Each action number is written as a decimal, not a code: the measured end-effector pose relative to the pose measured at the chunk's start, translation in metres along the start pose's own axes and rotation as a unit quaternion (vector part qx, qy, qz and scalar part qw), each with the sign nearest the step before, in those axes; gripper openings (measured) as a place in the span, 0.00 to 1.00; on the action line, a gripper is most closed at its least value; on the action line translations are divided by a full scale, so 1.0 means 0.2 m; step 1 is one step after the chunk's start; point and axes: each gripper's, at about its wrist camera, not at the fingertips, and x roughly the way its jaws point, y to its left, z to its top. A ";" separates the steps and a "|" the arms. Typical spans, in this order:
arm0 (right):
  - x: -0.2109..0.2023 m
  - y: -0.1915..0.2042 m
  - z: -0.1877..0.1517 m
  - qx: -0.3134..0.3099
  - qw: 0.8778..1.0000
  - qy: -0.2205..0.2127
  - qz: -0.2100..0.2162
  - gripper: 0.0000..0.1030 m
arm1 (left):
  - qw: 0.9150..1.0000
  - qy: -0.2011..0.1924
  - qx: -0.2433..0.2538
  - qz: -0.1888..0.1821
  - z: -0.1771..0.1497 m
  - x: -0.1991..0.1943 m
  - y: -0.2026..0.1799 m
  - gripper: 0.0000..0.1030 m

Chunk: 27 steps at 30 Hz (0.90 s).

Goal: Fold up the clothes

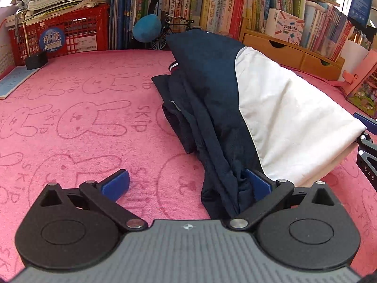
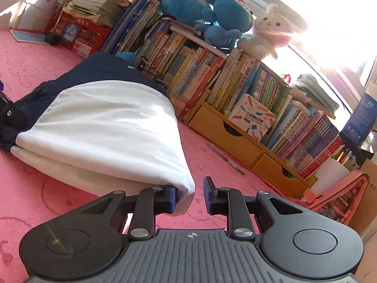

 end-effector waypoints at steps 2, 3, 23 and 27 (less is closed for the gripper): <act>-0.10 -0.06 -0.07 0.011 1.000 0.016 0.001 0.23 | 1.000 0.002 0.016 -0.011 -0.04 -0.03 -0.05 1.00; -0.14 -0.09 -0.10 0.016 0.999 0.028 0.016 0.23 | 1.000 0.003 0.024 -0.016 -0.06 -0.04 -0.07 1.00; 0.42 0.12 0.33 0.110 0.966 0.050 0.229 0.32 | 0.998 -0.026 0.052 -0.003 -0.15 -0.08 -0.06 1.00; 0.42 0.16 0.32 0.110 0.960 0.037 0.255 0.22 | 1.000 -0.019 0.020 -0.007 -0.14 -0.15 -0.01 1.00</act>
